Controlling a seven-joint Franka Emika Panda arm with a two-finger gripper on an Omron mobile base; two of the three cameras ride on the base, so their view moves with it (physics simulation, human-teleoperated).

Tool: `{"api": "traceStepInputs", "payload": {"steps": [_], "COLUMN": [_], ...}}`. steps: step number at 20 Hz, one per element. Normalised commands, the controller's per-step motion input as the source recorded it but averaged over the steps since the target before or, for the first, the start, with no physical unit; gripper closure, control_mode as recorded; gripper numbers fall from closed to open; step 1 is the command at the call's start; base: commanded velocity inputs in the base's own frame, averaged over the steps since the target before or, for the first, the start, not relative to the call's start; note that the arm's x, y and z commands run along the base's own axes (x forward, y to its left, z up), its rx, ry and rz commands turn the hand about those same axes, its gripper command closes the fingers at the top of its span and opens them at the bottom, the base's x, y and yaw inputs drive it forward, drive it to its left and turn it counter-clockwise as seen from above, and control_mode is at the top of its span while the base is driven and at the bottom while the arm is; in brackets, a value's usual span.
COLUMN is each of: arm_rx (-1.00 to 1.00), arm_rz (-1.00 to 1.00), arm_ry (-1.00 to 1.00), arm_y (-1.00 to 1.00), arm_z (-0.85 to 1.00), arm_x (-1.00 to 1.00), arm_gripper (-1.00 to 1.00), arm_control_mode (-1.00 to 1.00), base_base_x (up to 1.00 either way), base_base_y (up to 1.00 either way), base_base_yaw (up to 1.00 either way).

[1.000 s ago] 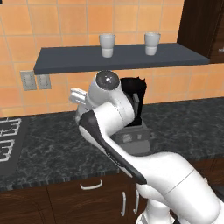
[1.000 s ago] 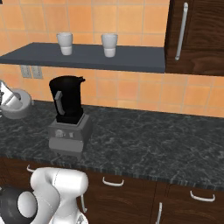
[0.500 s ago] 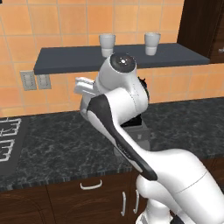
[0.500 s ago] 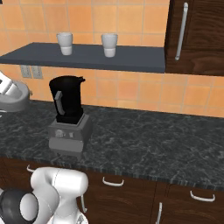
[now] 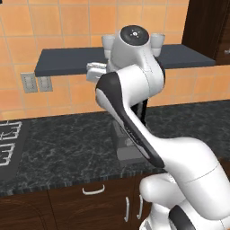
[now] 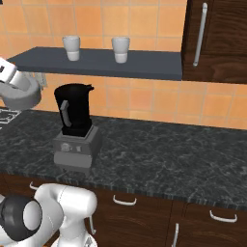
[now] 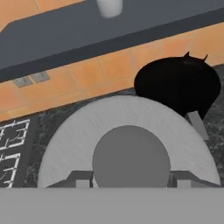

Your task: Close the lid blender by securely placing the lid on top.

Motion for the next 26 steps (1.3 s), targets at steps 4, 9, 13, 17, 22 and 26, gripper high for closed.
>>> {"api": "traceStepInputs", "payload": {"steps": [4, 9, 13, 17, 22, 26], "arm_rx": [-0.06, 0.0, -0.01, -0.01, 0.0, 0.0], "arm_rz": [0.0, 0.0, 0.0, 0.0, 0.0, 0.0], "arm_ry": [0.07, 0.11, 0.08, 0.02, 0.0, 0.0], "arm_y": [-0.61, -0.67, -0.43, -0.27, -0.19, -0.06], "arm_z": [0.25, 0.1, 0.14, 0.17, 0.18, 0.22], "arm_x": [0.0, 0.16, 0.28, 0.33, 0.37, 0.34], "arm_gripper": [1.0, 1.0, 1.0, 1.0, 1.0, 1.0], "arm_control_mode": [-1.0, -1.0, -1.0, -1.0, -1.0, -1.0], "base_base_x": [0.0, 0.0, 0.0, 0.0, 0.0, 0.0], "base_base_y": [0.0, 0.0, 0.0, 0.0, 0.0, 0.0], "base_base_yaw": [0.0, 0.0, 0.0, 0.0, 0.0, 0.0]}}
